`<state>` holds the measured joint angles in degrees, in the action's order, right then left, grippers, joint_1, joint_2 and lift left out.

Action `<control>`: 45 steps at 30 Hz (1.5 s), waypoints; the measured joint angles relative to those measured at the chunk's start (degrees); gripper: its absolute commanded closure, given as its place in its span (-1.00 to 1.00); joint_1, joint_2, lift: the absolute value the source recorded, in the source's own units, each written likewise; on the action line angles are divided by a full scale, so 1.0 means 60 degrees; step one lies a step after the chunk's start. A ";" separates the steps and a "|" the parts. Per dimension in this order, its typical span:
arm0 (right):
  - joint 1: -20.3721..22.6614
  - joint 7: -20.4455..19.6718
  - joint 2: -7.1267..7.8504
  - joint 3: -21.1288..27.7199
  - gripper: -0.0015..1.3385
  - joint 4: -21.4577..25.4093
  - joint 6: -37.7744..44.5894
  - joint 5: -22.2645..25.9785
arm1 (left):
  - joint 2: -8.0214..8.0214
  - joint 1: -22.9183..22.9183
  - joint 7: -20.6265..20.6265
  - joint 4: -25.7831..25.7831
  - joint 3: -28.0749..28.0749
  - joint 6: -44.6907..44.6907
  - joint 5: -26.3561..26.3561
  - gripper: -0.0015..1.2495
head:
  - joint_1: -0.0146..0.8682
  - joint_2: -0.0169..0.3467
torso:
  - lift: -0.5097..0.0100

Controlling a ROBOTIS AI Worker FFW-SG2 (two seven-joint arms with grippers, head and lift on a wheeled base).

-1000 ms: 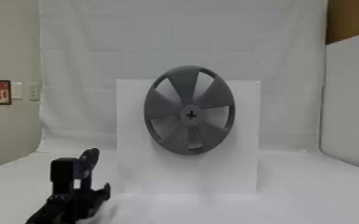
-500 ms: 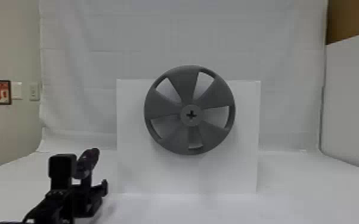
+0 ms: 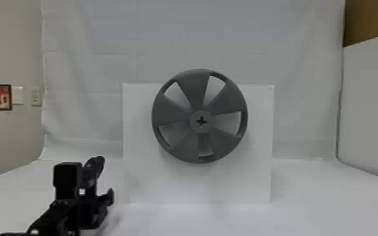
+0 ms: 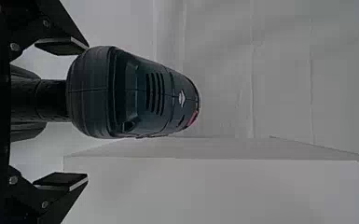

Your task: Grasp the drill and bring into the middle of wheel

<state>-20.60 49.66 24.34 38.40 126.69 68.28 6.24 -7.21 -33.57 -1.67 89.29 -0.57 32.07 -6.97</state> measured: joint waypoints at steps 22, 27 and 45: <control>-0.0023 0.0000 -0.0071 -0.0007 -0.60 -0.0020 0.0001 -0.0028 | 0.0007 0.0091 -0.0194 -0.0128 0.0090 0.0154 -0.0586 0.96 | -0.85 -0.74 | -0.59; -0.0015 0.0000 -0.0072 0.0001 -0.60 -0.0021 0.0001 -0.0030 | 0.0014 0.0206 -0.0435 -0.0110 0.0035 -0.0130 -0.0684 0.96 | -0.85 -0.74 | -0.59; 0.0015 0.0000 -0.0100 0.0135 -0.60 -0.0021 0.0002 -0.0052 | -0.0001 0.0524 -0.0500 0.1073 -0.0038 0.0334 -0.0373 0.96 | -0.85 -0.74 | -0.59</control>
<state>-20.51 49.66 23.74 39.21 126.56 68.29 5.93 -7.21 -30.43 -4.67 95.72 -0.80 34.08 -9.21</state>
